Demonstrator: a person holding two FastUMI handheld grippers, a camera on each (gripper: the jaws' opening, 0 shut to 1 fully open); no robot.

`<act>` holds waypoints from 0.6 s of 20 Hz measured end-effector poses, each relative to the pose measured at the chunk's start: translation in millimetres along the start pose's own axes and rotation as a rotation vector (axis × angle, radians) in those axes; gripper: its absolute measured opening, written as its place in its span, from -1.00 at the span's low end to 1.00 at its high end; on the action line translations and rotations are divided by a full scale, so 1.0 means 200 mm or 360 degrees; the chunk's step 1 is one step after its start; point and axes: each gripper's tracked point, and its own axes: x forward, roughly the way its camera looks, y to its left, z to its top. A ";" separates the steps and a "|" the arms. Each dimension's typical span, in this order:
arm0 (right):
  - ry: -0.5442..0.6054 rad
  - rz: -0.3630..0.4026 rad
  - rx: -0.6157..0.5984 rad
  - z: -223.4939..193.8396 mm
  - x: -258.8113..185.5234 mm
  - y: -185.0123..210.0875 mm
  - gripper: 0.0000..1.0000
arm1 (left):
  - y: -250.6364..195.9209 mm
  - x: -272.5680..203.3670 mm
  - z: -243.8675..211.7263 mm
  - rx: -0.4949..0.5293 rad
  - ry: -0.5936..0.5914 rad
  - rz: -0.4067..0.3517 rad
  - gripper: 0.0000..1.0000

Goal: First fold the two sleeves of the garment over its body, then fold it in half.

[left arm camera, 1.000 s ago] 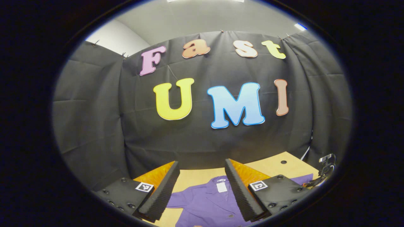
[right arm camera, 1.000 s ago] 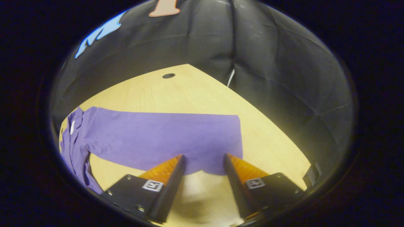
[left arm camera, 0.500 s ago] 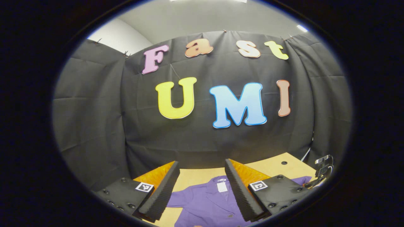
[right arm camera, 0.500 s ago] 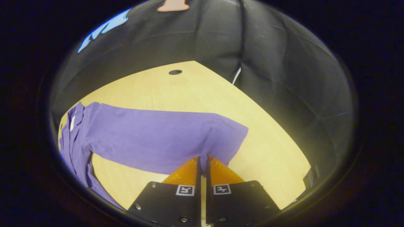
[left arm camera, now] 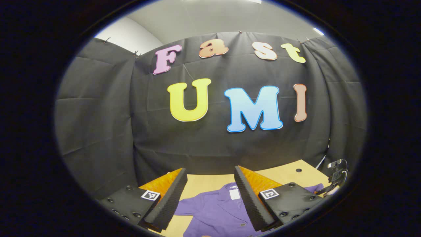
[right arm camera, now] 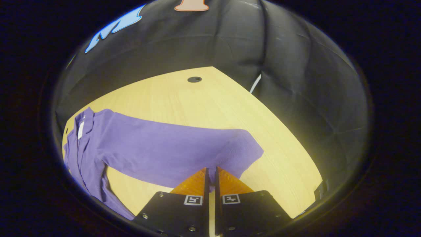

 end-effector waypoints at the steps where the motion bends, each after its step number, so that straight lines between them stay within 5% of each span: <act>1: -0.0024 0.0038 -0.0010 0.04 -0.01 0.07 -0.86 | 0.02 0.00 -0.01 -0.0002 -0.0001 0.0010 0.86; 12: -0.0158 0.0391 -0.0171 0.29 -0.12 0.90 -0.86 | 0.36 -0.12 -0.09 -0.0052 0.0030 0.0186 0.87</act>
